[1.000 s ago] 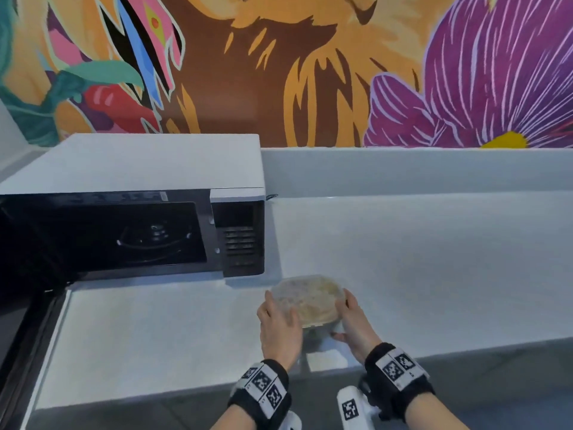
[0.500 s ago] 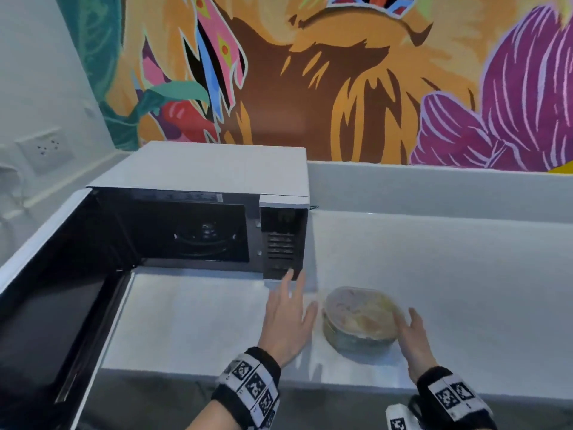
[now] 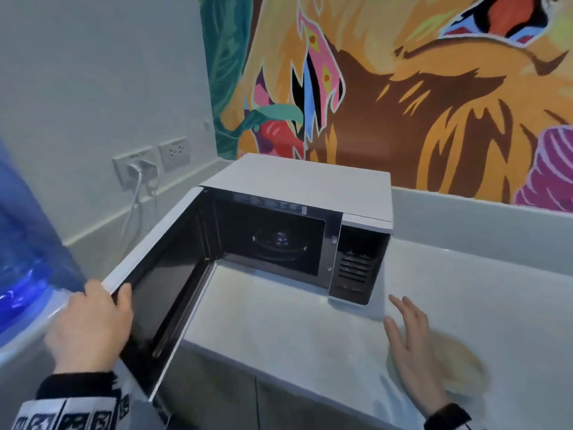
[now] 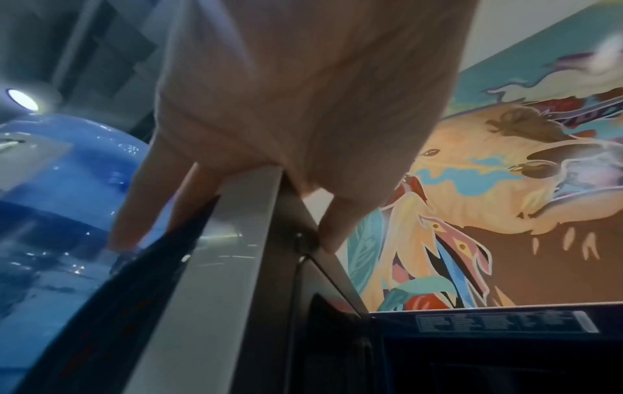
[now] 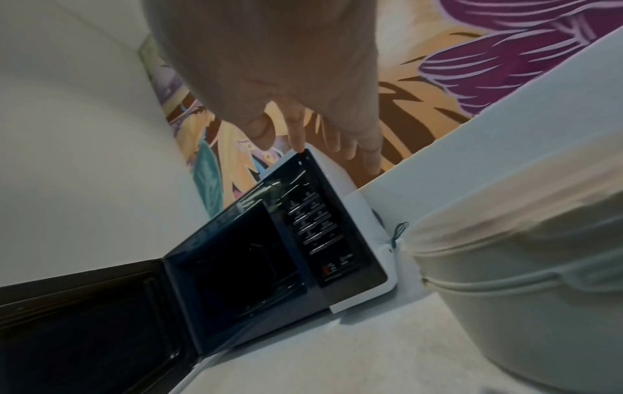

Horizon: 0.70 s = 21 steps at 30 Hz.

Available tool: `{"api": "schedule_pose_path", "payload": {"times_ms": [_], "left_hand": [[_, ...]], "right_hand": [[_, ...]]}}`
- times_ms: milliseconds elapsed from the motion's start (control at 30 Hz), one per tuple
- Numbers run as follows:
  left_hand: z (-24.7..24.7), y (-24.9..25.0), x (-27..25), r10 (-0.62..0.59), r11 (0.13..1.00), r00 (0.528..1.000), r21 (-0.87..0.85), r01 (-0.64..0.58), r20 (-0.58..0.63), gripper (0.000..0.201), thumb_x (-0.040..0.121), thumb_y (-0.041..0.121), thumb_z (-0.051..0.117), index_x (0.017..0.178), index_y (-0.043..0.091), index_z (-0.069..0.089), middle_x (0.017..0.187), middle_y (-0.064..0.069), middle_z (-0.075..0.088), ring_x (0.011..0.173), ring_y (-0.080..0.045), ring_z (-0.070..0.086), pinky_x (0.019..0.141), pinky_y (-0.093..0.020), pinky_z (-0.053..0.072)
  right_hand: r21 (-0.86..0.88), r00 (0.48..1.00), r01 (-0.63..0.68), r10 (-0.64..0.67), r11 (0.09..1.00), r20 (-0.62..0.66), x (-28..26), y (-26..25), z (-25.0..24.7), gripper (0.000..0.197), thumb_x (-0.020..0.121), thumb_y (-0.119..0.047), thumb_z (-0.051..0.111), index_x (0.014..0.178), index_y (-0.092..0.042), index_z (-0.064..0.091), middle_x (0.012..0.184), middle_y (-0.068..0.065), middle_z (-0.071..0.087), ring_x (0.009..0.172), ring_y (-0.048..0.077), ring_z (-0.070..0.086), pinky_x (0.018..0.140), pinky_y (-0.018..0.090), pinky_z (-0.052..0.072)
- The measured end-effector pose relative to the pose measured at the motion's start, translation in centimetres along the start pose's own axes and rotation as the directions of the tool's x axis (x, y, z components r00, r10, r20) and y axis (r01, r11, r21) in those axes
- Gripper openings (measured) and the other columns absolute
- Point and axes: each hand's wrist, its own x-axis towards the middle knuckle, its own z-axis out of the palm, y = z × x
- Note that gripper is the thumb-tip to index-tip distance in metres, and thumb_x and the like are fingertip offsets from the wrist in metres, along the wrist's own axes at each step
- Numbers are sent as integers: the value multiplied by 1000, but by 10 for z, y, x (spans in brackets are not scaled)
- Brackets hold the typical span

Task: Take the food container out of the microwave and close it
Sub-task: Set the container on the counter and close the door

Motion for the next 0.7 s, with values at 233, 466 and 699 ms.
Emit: {"api": "schedule_pose_path", "payload": {"times_ms": [233,466,699], "left_hand": [[-15,41,-40,171,981,969,-122,-150,176,56,91,58,30,107,7,48,108,-26,65,103,-44,61,85,-44,47],[23,139,-76,572,773,719,-553,-312,394,42,95,53,26,66,24,31,65,-12,45,69,-33,47,67,-38,33],[106,223,-54,733,608,582,-722,-329,352,28,95,41,39,106,16,46,105,-8,64,103,-33,60,91,-43,47]], "right_hand": [[79,996,56,-61,995,61,7,-32,15,33,98,-26,39,131,-30,43,137,-8,32,123,1,31,103,22,23],[-47,983,178,-180,983,-40,61,-52,15,31,98,-20,43,128,-22,49,137,0,45,130,14,38,109,29,30],[-294,960,260,-280,920,-27,139,-77,33,37,97,-27,41,134,-20,45,141,5,48,134,22,38,117,46,24]]}}
